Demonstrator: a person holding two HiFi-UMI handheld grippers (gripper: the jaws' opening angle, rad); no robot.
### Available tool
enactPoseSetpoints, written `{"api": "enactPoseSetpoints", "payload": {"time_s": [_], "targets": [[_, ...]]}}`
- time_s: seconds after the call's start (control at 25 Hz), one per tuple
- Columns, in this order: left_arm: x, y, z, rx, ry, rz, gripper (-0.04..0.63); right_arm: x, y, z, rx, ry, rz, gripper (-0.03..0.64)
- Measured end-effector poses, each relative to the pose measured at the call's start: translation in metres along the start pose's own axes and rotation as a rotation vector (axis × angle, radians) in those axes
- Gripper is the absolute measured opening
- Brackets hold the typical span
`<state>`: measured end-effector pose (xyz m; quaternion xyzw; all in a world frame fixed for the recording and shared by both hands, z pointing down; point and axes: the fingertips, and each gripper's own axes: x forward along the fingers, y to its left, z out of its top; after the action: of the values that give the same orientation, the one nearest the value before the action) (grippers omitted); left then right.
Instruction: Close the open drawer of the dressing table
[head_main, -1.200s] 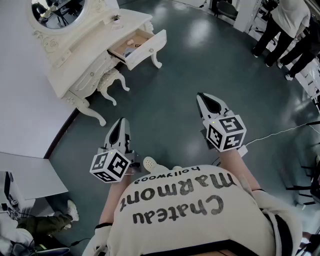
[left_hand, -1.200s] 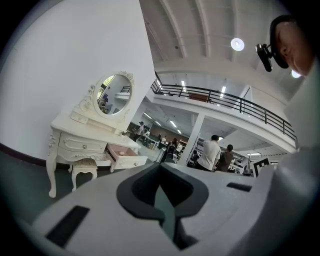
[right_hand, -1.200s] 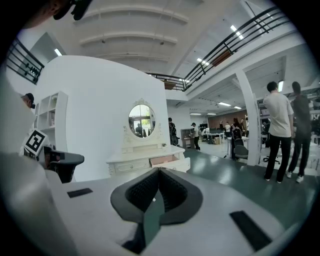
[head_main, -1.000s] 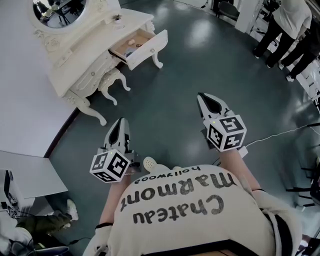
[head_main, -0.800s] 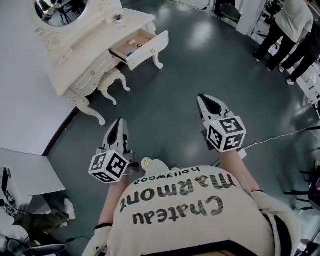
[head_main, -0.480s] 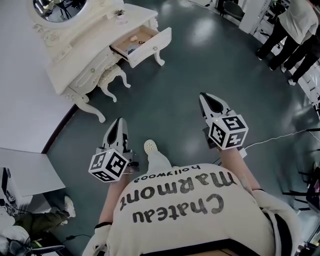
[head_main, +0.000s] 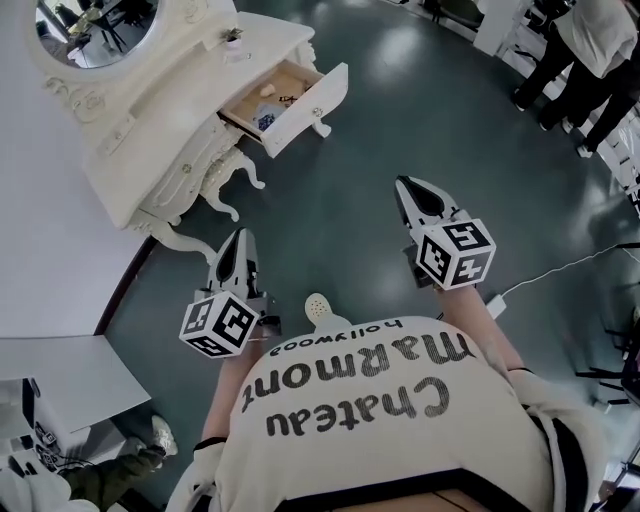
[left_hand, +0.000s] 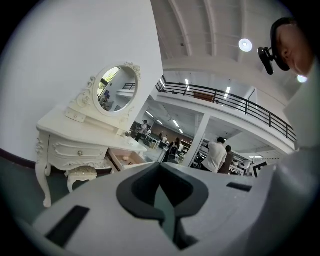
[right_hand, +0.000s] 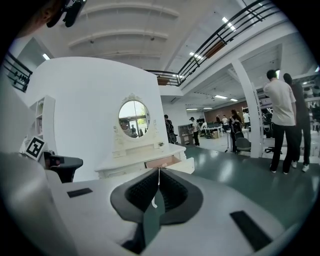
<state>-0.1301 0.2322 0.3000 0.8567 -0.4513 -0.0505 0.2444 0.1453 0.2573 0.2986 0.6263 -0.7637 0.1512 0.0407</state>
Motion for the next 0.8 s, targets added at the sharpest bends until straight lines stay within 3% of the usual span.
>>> {"api": "enactPoseSetpoints", "payload": {"time_s": [0.44,0.64,0.8], "targets": [[0.059,0.067,0.061,0.033,-0.006,-0.052,0.008,0.099,0.012,0.028,0.04,-0.045,-0.044,0.026],[0.077,0.093,0.036,-0.006,0.088,-0.05,0.008,0.133,0.017,-0.015,0.103,0.061,-0.038,0.026],[0.088,0.119,0.015,-0.014,0.161,0.007,0.008,0.152,0.008,-0.056,0.117,0.172,-0.065,0.026]]}}
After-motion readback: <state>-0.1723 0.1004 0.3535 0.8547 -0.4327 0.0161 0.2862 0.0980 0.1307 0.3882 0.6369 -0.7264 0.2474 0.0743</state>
